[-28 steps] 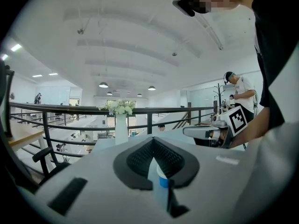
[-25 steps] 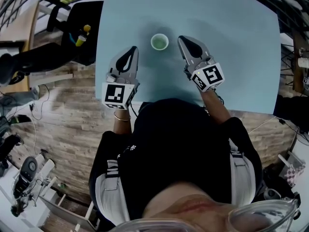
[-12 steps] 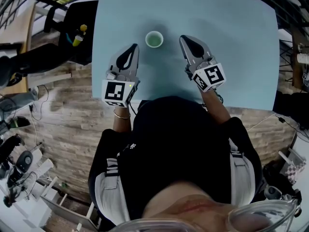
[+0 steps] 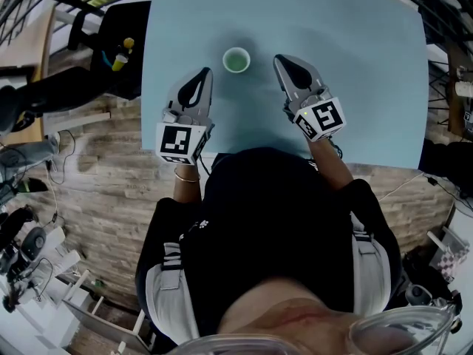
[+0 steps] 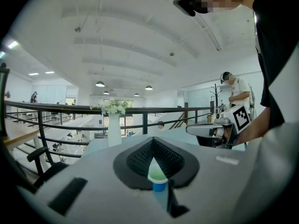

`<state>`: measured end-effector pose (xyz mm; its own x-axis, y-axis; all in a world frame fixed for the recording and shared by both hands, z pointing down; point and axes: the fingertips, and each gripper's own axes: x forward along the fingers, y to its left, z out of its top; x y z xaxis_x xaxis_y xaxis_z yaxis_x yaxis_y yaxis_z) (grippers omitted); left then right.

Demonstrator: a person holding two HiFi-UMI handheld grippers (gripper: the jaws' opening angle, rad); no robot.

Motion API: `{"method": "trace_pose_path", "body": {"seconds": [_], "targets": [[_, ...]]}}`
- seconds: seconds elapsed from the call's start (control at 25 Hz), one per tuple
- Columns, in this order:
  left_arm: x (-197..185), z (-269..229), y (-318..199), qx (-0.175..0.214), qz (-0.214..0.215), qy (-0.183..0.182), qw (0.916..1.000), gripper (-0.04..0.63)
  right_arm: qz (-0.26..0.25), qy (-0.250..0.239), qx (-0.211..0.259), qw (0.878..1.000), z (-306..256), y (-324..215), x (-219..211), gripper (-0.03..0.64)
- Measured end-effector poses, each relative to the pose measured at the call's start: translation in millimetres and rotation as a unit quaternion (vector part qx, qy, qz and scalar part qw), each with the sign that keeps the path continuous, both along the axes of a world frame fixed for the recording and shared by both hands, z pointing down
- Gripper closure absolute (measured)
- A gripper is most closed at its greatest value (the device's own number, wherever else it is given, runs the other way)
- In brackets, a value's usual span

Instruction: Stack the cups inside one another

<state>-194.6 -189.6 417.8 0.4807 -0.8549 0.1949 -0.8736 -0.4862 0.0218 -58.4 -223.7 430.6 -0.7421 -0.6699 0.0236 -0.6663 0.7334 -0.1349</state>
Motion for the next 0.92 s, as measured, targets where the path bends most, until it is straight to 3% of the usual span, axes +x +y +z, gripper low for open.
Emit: {"method": "trace_pose_path", "body": {"seconds": [0.92], "targets": [[-0.3, -0.9, 5.0, 0.003, 0.001, -0.001, 1.0000, 0.603, 0.006, -0.008, 0.004, 1.000, -5.4, 4.1, 1.4, 0.606]]}}
